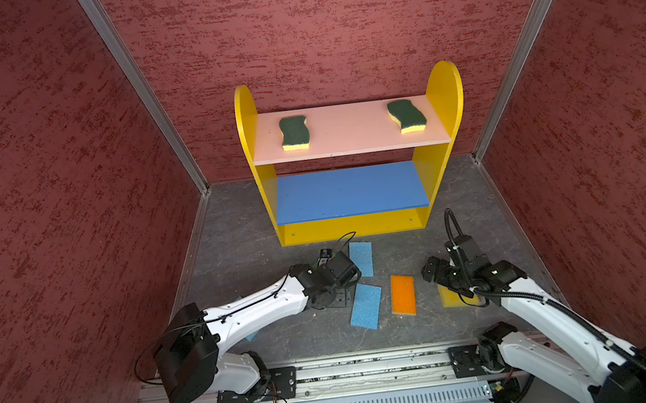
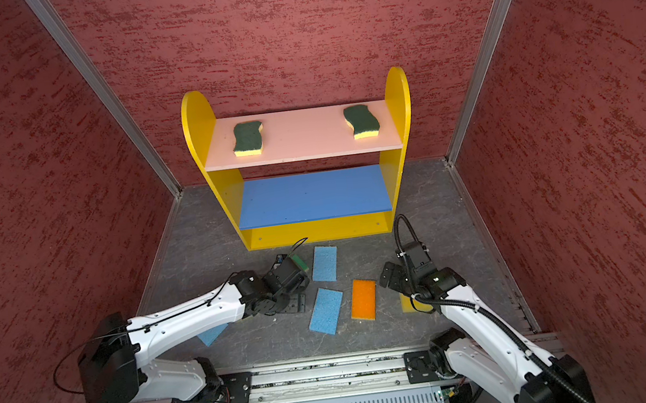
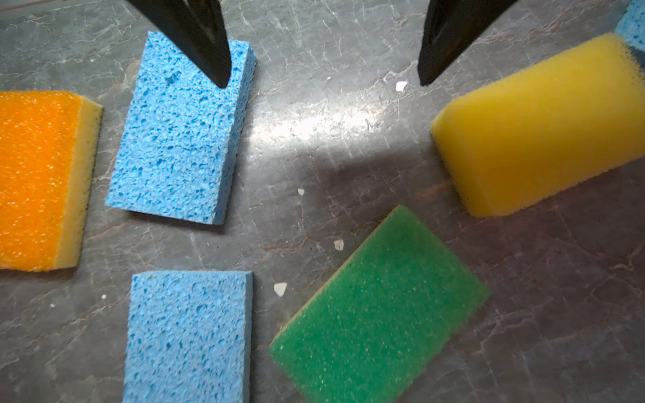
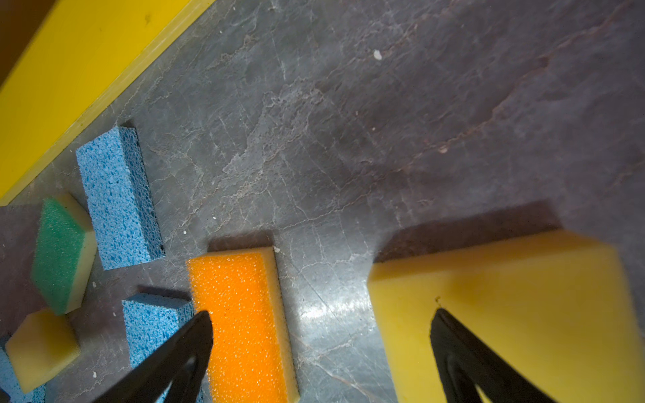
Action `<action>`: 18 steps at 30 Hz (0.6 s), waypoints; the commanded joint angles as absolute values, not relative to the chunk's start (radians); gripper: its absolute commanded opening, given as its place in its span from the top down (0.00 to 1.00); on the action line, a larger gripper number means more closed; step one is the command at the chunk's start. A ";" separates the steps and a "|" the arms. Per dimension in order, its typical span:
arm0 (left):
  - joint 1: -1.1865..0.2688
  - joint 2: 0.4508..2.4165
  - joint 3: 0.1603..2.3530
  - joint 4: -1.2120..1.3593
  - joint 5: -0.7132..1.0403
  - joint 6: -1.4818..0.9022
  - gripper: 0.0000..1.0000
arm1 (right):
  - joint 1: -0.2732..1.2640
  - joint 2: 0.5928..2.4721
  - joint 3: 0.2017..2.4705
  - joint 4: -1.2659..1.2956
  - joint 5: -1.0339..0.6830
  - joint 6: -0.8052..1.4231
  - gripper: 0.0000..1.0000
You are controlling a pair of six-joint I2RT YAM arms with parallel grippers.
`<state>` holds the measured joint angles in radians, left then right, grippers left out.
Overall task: Place and organize the cleaning sponges onto the shelf
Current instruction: 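Move the left gripper over the blue sponge near the shelf base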
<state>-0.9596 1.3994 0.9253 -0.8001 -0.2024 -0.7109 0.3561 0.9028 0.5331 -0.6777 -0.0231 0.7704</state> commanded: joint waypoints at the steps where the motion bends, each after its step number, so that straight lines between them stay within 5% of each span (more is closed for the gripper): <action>1: -0.969 1.423 0.939 -0.754 -0.164 -0.683 0.15 | 0.352 0.909 0.538 -0.660 -0.021 0.783 0.02; 10: -1.001 1.478 0.957 -0.699 -0.193 -0.686 0.16 | 0.353 0.936 0.543 -0.640 -0.029 0.782 0.02; 18: -0.841 1.471 0.975 -0.764 -0.259 -0.511 0.14 | 0.352 0.925 0.531 -0.638 -0.018 0.780 0.01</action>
<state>-0.8932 1.4845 0.9710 -0.7406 -0.2195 -0.5976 0.3561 0.9386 0.5331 -0.6594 -0.0231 0.7704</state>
